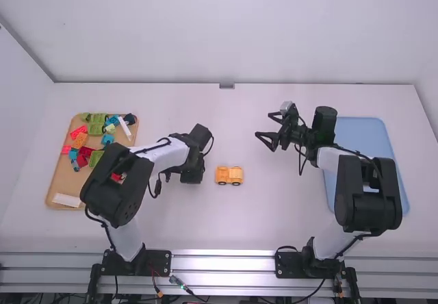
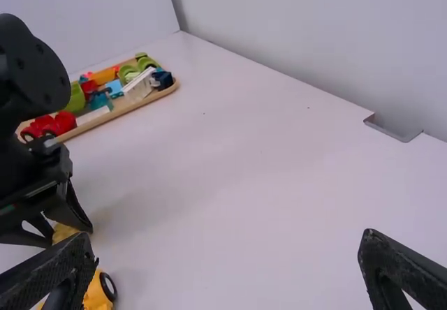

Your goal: Assemble lego blocks to make yellow taxi

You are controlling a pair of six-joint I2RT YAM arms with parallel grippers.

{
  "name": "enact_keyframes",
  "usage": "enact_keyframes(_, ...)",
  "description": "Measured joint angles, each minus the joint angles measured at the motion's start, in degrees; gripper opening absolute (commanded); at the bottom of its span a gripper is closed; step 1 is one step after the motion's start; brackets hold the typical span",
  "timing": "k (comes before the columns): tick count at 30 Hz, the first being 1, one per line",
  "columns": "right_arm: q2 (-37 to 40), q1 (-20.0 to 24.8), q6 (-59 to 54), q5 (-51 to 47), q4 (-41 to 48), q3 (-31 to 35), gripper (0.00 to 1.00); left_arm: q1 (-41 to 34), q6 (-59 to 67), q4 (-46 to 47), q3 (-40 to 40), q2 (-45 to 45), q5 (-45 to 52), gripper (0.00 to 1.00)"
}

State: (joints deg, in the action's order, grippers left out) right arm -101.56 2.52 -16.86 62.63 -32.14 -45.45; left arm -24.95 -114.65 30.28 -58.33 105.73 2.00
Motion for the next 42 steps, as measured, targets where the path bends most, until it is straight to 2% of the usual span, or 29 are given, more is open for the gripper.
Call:
enact_keyframes(4, 0.0, 0.0, 0.0, 0.0, 0.0, 0.0, 0.99, 0.0, -0.1, 0.0, 0.0, 0.0, 0.4, 0.38)
enact_keyframes(16, 0.0, 0.0, 0.0, 0.0, 0.0, 0.0, 0.99, 1.7, 5.1, -1.9, 0.0, 0.0, 1.9, 0.38)
enact_keyframes(19, 0.0, 0.0, 0.0, 0.0, 0.0, 0.0, 0.99, 3.5, 7.2, -1.1, 0.0, 0.0, 3.8, 0.31)
enact_keyframes(26, 0.0, 0.0, 0.0, 0.0, 0.0, 0.0, 0.99, 7.0, 10.2, 2.5, -0.3, 0.0, 6.9, 0.34)
enact_keyframes(30, 0.0, 0.0, 0.0, 0.0, 0.0, 0.0, 0.99, 7.9, 12.9, 5.2, -2.3, 0.0, 8.2, 0.25)
enact_keyframes(37, 0.0, 0.0, 0.0, 0.0, 0.0, 0.0, 0.99, 7.8, 14.9, 5.5, -4.4, 0.0, 9.5, 0.26)
enact_keyframes(42, 0.0, 0.0, 0.0, 0.0, 0.0, 0.0, 0.99, 7.8, 14.9, 5.6, -4.4, 0.0, 10.1, 0.23)
